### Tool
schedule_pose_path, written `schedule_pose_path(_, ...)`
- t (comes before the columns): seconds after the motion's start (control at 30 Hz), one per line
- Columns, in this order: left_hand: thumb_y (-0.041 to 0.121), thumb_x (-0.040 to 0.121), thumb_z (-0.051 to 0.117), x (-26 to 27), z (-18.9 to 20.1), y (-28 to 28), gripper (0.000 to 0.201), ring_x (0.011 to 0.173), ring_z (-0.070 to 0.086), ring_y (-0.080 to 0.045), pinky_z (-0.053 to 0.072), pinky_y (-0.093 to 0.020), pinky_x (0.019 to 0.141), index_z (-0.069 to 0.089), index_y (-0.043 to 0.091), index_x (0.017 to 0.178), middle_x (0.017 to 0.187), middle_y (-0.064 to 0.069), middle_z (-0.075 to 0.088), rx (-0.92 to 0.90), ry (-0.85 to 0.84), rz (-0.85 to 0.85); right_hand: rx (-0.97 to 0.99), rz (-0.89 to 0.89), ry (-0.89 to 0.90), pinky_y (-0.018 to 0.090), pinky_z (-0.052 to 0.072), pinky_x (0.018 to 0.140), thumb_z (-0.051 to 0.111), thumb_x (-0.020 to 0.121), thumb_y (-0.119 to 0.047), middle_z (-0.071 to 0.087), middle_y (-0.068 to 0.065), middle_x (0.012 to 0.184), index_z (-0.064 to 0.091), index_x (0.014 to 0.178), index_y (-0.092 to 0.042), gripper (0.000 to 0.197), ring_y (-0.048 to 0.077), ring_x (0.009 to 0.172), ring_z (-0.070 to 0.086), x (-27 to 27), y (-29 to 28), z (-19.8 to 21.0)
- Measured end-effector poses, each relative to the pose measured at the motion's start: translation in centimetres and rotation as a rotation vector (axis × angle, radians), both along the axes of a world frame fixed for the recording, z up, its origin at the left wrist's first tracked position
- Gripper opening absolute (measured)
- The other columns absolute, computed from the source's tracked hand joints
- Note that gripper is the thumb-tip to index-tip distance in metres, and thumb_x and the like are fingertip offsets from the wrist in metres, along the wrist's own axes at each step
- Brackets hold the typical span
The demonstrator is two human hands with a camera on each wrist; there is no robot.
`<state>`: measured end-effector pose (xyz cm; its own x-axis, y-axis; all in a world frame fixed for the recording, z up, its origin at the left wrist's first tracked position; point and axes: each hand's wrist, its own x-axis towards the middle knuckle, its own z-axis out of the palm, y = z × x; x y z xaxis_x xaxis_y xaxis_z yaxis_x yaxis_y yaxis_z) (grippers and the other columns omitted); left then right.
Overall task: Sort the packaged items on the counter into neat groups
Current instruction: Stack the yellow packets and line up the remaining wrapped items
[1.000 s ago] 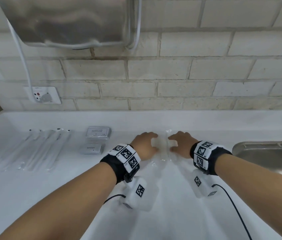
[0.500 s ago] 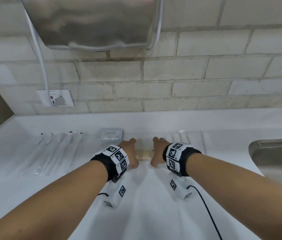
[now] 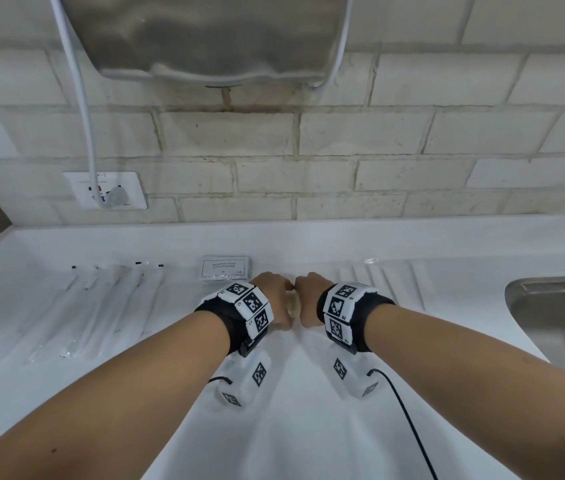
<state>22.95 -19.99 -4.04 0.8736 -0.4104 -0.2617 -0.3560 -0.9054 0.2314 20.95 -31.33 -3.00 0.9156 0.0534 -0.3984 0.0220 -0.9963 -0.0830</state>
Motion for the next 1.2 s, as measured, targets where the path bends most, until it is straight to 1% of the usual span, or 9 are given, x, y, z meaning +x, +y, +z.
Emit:
schedule_pose_path(0.1, 0.032, 0.062, 0.077, 0.3, 0.2, 0.3, 0.074, 0.102, 0.063, -0.02, 0.049, -0.026, 0.076, 0.056, 0.024, 0.132, 0.117, -0.001, 0.064, 0.021, 0.007, -0.039, 0.001, 0.04, -0.017, 0.033, 0.053, 0.078, 0.065, 0.078, -0.011, 0.054, 0.009, 0.121, 0.049, 0.131, -0.01, 0.055, 0.028, 0.102, 0.063, 0.2, -0.4, 0.1)
schedule_pose_path(0.3, 0.023, 0.061, 0.076, 1.2, 1.1, 0.5, 0.081, 0.109, 0.06, -0.02, 0.055, -0.033, 0.087, 0.049, 0.022, 0.137, 0.126, 0.001, 0.056, 0.12, 0.051, -0.097, -0.008, 0.098, -0.005, 0.035, 0.056, 0.083, 0.068, 0.076, -0.008, 0.056, 0.01, 0.122, 0.049, 0.131, -0.007, 0.058, 0.027, 0.104, 0.063, 0.8, -1.4, 0.1)
schedule_pose_path(0.4, 0.022, 0.061, 0.073, 1.4, 1.3, 0.0, 0.063, 0.094, 0.065, -0.021, 0.057, -0.031, 0.074, 0.059, 0.018, 0.122, 0.111, -0.001, 0.063, 0.173, 0.041, -0.128, -0.007, 0.122, 0.007, 0.037, 0.056, 0.083, 0.069, 0.076, -0.012, 0.051, 0.008, 0.122, 0.047, 0.13, -0.01, 0.059, 0.027, 0.101, 0.061, 1.0, -1.7, 0.1)
schedule_pose_path(0.5, 0.025, 0.058, 0.071, 1.7, 1.4, -0.3, 0.045, 0.076, 0.066, -0.018, 0.049, -0.023, 0.053, 0.065, 0.017, 0.102, 0.092, 0.001, 0.067, 0.2, 0.028, -0.127, -0.023, 0.153, 0.009, 0.034, 0.053, 0.076, 0.07, 0.075, -0.017, 0.052, 0.008, 0.118, 0.052, 0.123, -0.01, 0.052, 0.025, 0.089, 0.059, 1.5, -2.0, 0.3)
schedule_pose_path(0.7, 0.027, 0.06, 0.073, 3.0, 1.4, -1.0, 0.044, 0.081, 0.068, -0.022, 0.054, -0.029, 0.065, 0.066, 0.011, 0.1, 0.091, -0.003, 0.07, 0.206, 0.041, -0.087, -0.013, 0.141, 0.008, 0.04, 0.056, 0.084, 0.072, 0.072, -0.023, 0.048, 0.005, 0.121, 0.052, 0.127, -0.011, 0.061, 0.028, 0.101, 0.062, 3.3, -2.2, 0.6)
schedule_pose_path(0.83, 0.022, 0.071, 0.073, 4.2, 1.6, -1.3, 0.027, 0.075, 0.058, -0.019, 0.048, -0.026, 0.065, 0.053, 0.018, 0.089, 0.071, 0.007, 0.053, 0.152, 0.013, -0.076, 0.042, 0.105, -0.019, 0.038, 0.057, 0.082, 0.073, 0.071, -0.02, 0.059, 0.01, 0.119, 0.056, 0.123, -0.008, 0.056, 0.029, 0.101, 0.065, 4.6, -2.4, 0.6)
schedule_pose_path(0.97, 0.017, 0.068, 0.073, 5.4, 1.3, -1.4, 0.048, 0.09, 0.065, -0.021, 0.056, -0.03, 0.076, 0.058, 0.016, 0.114, 0.099, 0.0, 0.064, 0.072, 0.012, -0.034, 0.123, 0.025, -0.075, 0.038, 0.056, 0.086, 0.073, 0.074, -0.011, 0.056, 0.01, 0.125, 0.051, 0.128, -0.006, 0.058, 0.029, 0.107, 0.063, 5.7, -2.9, 0.3)
schedule_pose_path(1.1, 0.018, 0.068, 0.079, 5.7, 1.0, -1.1, 0.073, 0.109, 0.059, -0.028, 0.055, -0.038, 0.088, 0.044, 0.011, 0.131, 0.128, -0.007, 0.046, 0.014, -0.043, 0.04, 0.183, -0.063, -0.151, 0.035, 0.051, 0.092, 0.077, 0.075, -0.018, 0.048, 0.008, 0.132, 0.041, 0.136, -0.009, 0.071, 0.027, 0.117, 0.055, 5.6, -3.5, -0.2)
schedule_pose_path(1.2, 0.023, 0.066, 0.083, 5.3, 0.6, -0.4, 0.081, 0.114, 0.057, -0.028, 0.052, -0.036, 0.092, 0.038, 0.007, 0.132, 0.131, -0.01, 0.045, -0.041, -0.08, 0.13, 0.185, -0.128, -0.176, 0.032, 0.05, 0.082, 0.076, 0.075, -0.027, 0.051, 0.006, 0.124, 0.043, 0.13, -0.01, 0.066, 0.026, 0.108, 0.057, 5.1, -4.1, -0.6)
